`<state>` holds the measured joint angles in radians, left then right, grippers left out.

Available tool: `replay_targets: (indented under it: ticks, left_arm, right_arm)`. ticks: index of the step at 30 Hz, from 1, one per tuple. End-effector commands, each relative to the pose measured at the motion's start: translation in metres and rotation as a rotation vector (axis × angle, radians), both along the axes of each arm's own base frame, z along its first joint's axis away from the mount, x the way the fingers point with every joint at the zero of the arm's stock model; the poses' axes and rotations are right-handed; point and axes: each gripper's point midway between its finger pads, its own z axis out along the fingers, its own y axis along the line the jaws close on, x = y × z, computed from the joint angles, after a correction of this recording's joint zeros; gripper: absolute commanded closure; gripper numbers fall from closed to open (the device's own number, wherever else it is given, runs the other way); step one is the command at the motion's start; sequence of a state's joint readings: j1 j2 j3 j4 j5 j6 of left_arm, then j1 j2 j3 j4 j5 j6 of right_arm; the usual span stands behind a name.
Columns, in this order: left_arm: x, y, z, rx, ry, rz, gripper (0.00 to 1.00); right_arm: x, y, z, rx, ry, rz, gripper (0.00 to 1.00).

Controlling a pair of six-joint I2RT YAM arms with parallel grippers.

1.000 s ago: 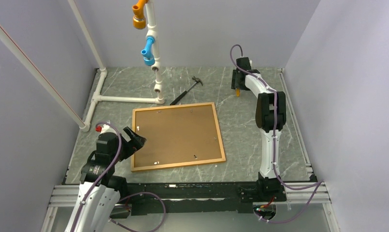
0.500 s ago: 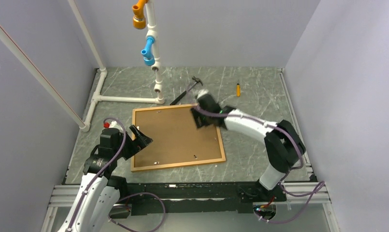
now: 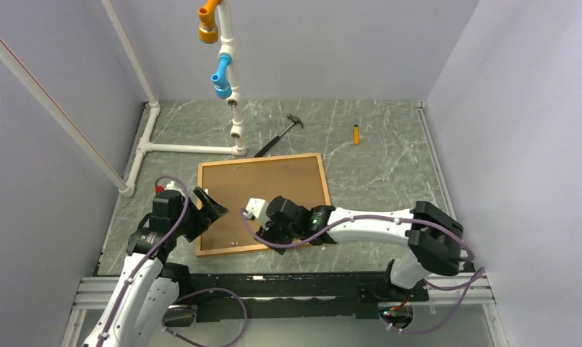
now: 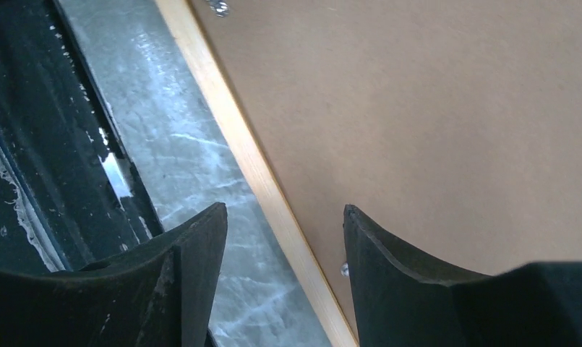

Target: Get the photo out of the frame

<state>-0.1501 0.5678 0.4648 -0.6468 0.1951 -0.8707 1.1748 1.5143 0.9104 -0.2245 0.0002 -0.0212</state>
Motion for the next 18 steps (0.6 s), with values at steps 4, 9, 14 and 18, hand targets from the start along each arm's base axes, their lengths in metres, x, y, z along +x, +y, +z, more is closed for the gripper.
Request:
replay_targets:
  ticks: [4,9,14,18]
  left_arm:
    - [0.0,-0.003,0.007,-0.044,0.019,0.03,0.01]
    - [-0.003,-0.008,0.007,-0.092,0.043,0.043,0.01]
    - [-0.012,-0.012,0.0,-0.176,0.131,0.116,0.01]
    - [-0.023,-0.009,-0.002,-0.231,0.236,0.24,0.01]
  right_arm:
    - [-0.014,0.034,-0.013,-0.058,-0.051,0.16,0.44]
    - [-0.011,0.03,-0.033,-0.142,-0.114,0.141,0.48]
    - [-0.01,0.024,-0.048,-0.202,-0.17,0.129,0.56]
    - [-0.01,0.026,-0.053,-0.23,-0.227,0.114,0.7]
